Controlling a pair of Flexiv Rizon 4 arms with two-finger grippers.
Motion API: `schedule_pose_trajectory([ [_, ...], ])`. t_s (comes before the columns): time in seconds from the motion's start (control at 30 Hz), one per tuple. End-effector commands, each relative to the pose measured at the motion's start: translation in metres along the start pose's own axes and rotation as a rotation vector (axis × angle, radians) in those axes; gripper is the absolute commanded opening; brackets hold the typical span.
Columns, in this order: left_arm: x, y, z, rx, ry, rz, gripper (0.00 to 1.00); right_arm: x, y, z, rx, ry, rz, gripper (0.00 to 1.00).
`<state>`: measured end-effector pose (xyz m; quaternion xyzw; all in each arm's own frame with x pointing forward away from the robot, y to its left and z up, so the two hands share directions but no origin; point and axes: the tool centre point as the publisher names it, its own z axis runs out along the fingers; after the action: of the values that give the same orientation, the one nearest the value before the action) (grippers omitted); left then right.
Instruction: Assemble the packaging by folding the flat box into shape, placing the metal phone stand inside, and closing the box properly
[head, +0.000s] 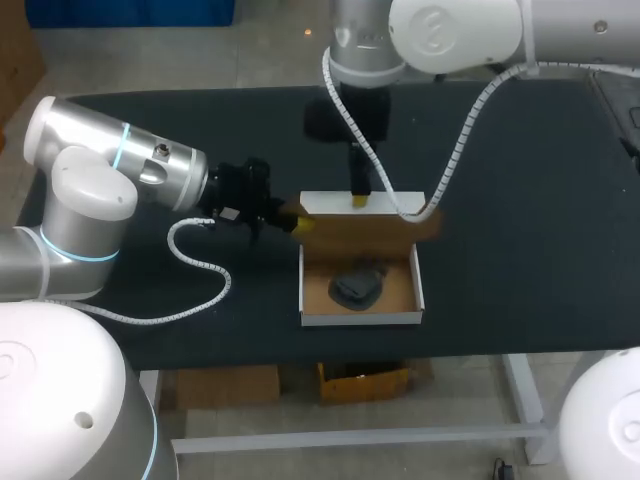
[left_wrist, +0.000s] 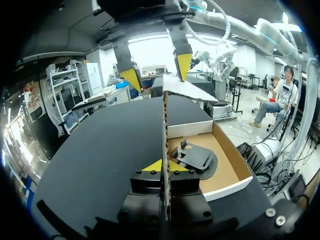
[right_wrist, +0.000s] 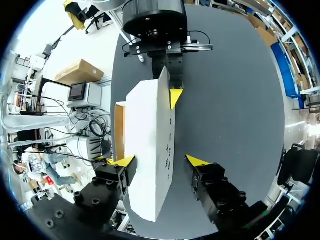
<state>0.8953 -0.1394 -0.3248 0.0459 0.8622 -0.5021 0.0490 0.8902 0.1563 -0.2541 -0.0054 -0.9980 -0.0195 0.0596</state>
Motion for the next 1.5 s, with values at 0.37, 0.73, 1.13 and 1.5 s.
schedule_pose_trajectory([
  [0.37, 0.001, 0.001, 0.000, 0.001, -0.002, 0.001, 0.00, 0.006, -0.022, -0.048, -0.115, -0.101, 0.138, 1.00],
  [0.73, 0.001, 0.001, 0.000, 0.001, -0.002, 0.001, 0.00, 0.005, -0.027, -0.056, -0.177, -0.202, 0.222, 1.00],
  [1.13, 0.001, 0.001, 0.000, 0.001, -0.002, 0.001, 0.00, 0.005, -0.027, -0.056, -0.177, -0.202, 0.222, 1.00],
  [1.5, 0.007, 0.003, 0.000, -0.022, -0.066, 0.068, 0.00, 0.003, -0.037, -0.051, -0.191, -0.176, 0.328, 1.00],
])
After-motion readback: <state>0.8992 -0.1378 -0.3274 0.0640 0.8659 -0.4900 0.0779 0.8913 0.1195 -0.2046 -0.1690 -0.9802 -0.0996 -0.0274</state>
